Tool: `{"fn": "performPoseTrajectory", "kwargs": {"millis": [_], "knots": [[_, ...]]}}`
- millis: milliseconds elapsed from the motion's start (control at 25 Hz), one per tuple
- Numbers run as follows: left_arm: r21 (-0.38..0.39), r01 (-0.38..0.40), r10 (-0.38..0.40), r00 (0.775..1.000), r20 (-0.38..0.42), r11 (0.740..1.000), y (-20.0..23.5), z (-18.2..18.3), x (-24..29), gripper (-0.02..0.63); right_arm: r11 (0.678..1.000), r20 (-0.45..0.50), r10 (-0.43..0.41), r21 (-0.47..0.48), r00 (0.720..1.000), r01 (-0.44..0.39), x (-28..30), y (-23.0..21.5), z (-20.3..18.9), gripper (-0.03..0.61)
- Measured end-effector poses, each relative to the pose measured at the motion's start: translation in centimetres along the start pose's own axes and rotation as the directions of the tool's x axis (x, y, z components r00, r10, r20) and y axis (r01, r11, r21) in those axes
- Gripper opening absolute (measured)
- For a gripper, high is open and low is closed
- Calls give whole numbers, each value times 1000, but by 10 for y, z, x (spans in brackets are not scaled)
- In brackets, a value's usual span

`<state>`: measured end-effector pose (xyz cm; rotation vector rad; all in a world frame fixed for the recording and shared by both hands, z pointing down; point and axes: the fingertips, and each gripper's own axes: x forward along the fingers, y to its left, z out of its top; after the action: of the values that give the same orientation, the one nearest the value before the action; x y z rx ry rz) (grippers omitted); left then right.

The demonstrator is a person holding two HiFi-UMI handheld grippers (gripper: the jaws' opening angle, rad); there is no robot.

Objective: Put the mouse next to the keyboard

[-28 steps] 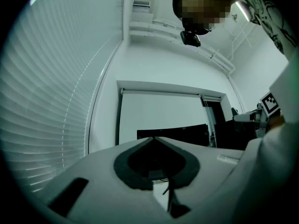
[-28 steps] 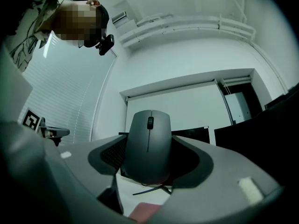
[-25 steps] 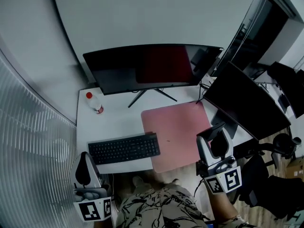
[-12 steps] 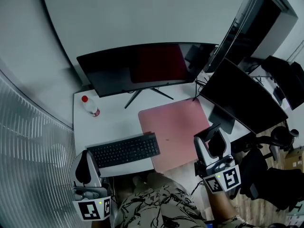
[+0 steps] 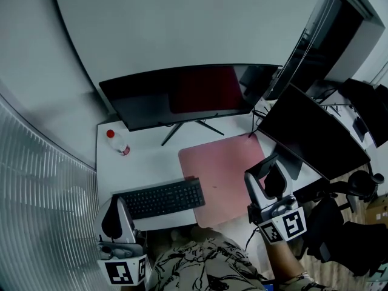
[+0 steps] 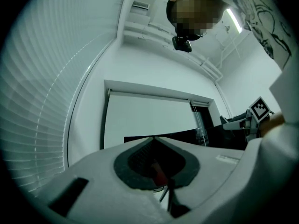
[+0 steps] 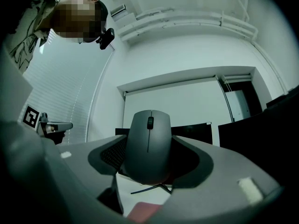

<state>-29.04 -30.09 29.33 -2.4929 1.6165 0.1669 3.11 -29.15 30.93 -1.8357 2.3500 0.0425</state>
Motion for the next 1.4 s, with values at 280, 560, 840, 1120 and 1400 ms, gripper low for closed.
{"fn": "performPoseTrajectory", "kwargs": {"millis": [280, 560, 840, 1120, 1400], "knots": [[-4, -33, 33, 999, -20, 999, 7, -5, 8, 2, 1000, -30, 3, 5, 1000, -3, 10, -7, -15, 304], [-7, -41, 41, 998, -40, 999, 4, -8, 13, 2, 1000, -99, 4, 14, 995, -3, 11, -12, -43, 304], [-9, -41, 41, 997, -58, 999, 0, -17, 15, 2, 1000, -162, 0, 23, 987, 4, 13, -16, -78, 304], [-15, -34, 33, 997, -75, 999, -7, -25, 16, 2, 999, -237, 7, 49, 971, 5, 16, -14, -121, 304], [-8, -33, 33, 995, -92, 999, -7, -30, 16, 2, 999, -313, 29, 39, 949, -18, 21, -7, -164, 304]]}}
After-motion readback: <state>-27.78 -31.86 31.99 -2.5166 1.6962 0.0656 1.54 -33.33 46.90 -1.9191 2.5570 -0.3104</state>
